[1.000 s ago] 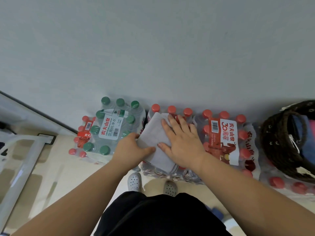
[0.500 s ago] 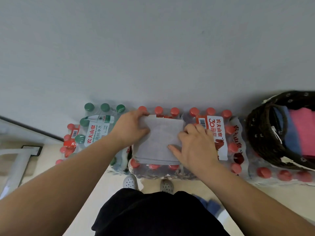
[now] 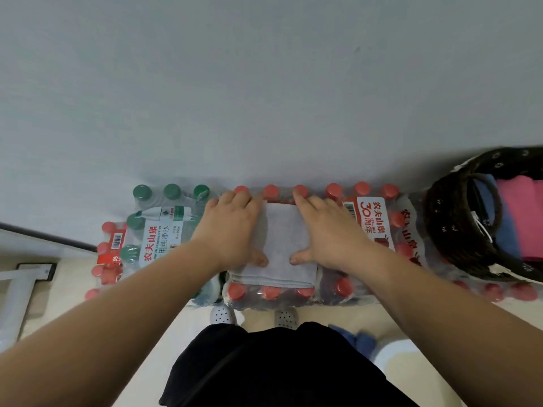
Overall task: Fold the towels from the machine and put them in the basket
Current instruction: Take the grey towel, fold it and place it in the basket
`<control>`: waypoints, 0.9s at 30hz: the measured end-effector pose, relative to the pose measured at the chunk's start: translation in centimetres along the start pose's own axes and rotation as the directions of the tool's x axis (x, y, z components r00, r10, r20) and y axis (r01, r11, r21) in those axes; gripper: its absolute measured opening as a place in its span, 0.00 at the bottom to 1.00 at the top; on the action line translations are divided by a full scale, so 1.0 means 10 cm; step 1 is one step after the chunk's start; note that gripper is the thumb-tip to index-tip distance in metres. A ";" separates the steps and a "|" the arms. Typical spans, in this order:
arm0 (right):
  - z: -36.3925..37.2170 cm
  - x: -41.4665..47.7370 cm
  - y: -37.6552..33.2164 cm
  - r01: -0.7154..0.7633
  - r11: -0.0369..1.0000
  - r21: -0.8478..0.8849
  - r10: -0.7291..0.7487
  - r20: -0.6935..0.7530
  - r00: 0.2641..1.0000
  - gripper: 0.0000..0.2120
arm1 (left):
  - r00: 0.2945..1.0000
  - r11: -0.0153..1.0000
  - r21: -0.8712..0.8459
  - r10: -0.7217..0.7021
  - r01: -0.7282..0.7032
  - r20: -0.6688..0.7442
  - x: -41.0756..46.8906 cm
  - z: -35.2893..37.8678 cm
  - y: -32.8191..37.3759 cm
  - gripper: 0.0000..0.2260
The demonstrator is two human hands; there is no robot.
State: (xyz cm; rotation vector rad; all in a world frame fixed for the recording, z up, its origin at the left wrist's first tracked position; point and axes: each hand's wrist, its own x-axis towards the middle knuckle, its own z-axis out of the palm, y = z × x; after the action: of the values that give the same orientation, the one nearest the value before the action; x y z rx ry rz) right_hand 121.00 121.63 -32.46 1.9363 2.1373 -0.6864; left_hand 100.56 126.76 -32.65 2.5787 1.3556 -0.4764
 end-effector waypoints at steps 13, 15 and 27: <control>-0.26 0.32 -0.15 0.072 0.981 -0.181 -0.101 -0.154 0.983 0.37 | 0.996 0.996 -0.036 0.078 -0.080 -0.050 0.28 -0.29 -0.09 0.23; -0.27 0.34 -0.15 0.032 0.979 -0.200 -0.079 -0.235 0.969 0.36 | 0.990 0.997 0.022 0.076 -0.074 -0.118 0.34 -0.32 -0.10 0.22; 0.38 -0.28 -0.12 0.065 0.972 -0.225 -0.161 -0.438 0.885 0.38 | 0.875 0.986 0.040 0.161 -0.161 -0.456 -0.14 0.25 -0.03 0.19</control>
State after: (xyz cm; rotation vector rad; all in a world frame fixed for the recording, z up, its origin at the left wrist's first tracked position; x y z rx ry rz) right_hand 119.53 117.31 -34.35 2.0185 2.4818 -0.0081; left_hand 99.12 125.12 -34.44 2.8890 1.2362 0.1790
